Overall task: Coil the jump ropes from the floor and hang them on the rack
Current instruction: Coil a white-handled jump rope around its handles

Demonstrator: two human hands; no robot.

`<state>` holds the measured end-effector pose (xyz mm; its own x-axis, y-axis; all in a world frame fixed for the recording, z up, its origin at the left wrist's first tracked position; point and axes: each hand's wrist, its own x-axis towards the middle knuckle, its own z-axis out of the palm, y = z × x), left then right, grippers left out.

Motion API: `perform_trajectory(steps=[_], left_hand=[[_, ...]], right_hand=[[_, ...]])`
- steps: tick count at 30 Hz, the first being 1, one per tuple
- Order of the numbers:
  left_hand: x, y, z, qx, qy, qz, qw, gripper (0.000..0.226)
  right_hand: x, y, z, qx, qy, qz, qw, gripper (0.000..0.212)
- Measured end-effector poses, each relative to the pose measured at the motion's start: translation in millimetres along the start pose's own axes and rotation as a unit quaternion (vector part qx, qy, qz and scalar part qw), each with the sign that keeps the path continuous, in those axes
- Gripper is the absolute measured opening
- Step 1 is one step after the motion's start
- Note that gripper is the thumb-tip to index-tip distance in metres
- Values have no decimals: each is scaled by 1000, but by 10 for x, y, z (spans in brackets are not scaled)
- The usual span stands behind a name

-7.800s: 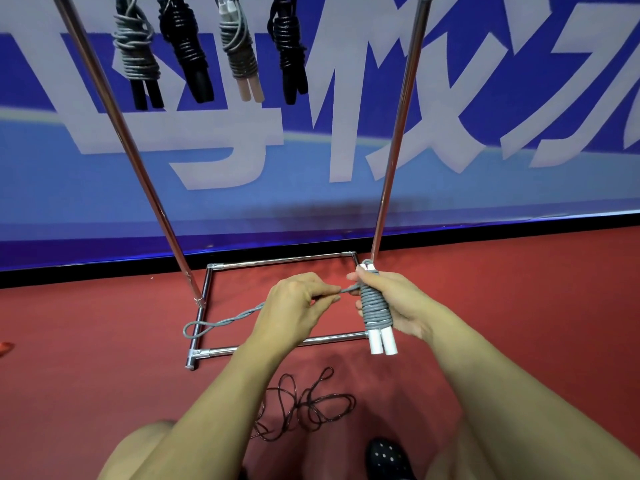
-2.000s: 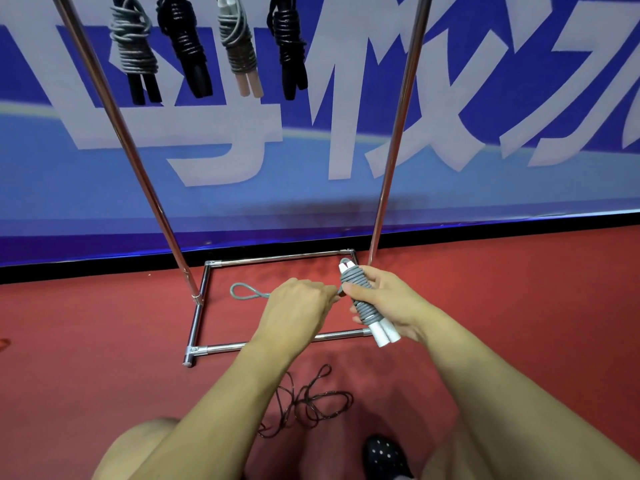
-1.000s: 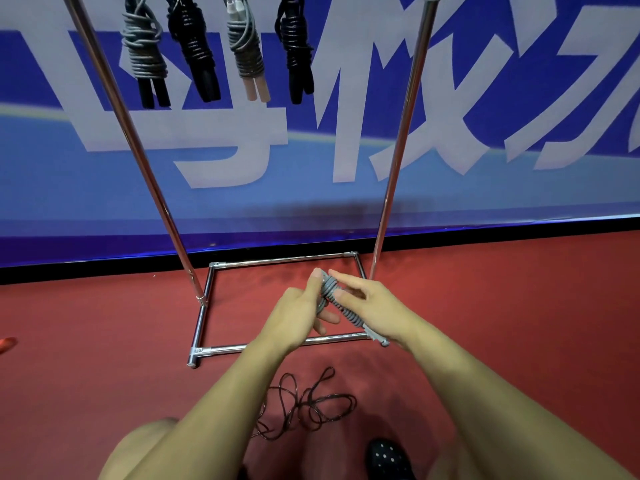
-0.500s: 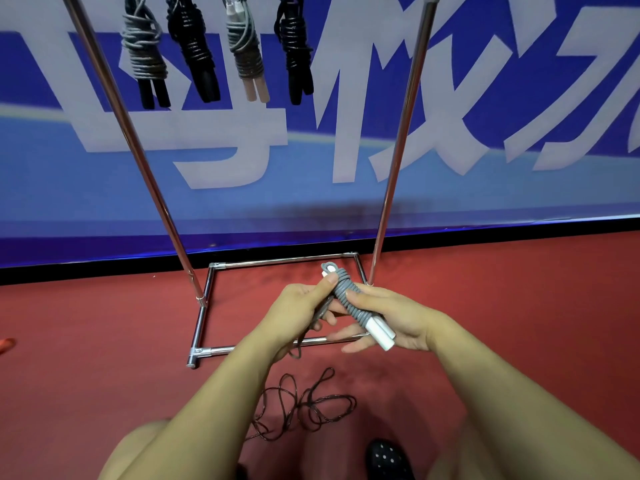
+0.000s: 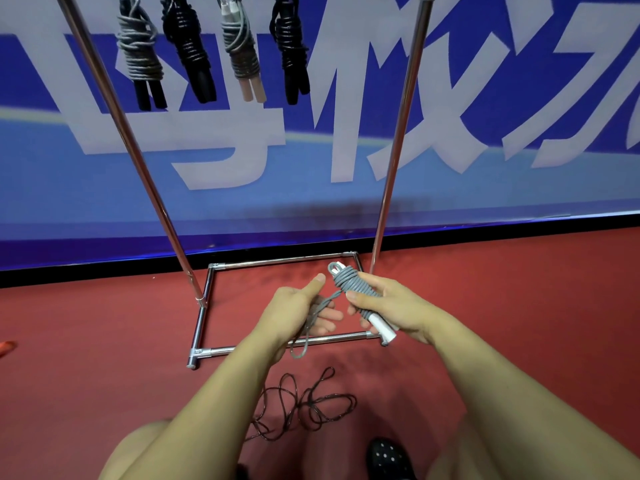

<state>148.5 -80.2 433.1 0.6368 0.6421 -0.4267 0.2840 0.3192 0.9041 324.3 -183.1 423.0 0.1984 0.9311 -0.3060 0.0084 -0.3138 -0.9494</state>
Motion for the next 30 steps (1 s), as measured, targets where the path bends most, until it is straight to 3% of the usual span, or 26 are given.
perform_trajectory(steps=[4,13,22,27,30], left_hand=[[0,-3,12,-14,2,-3,1000,71],[32,-70,19,-7,12,-23,1000,85],[8,-75,23,3,26,6,1000,57],[-23,-14,-66,47,-71,18,996,44],[-44,-13,-75,65,-134,6,989,39]], right_hand=[[25,-14,41,65,25,38,997,33],[98,82,110,-49,34,-15,998,39],[133,85,130,-68,80,-3,994,38],[72,70,58,-66,-5,18,998,56],[11,24,55,44,-80,29,995,49]])
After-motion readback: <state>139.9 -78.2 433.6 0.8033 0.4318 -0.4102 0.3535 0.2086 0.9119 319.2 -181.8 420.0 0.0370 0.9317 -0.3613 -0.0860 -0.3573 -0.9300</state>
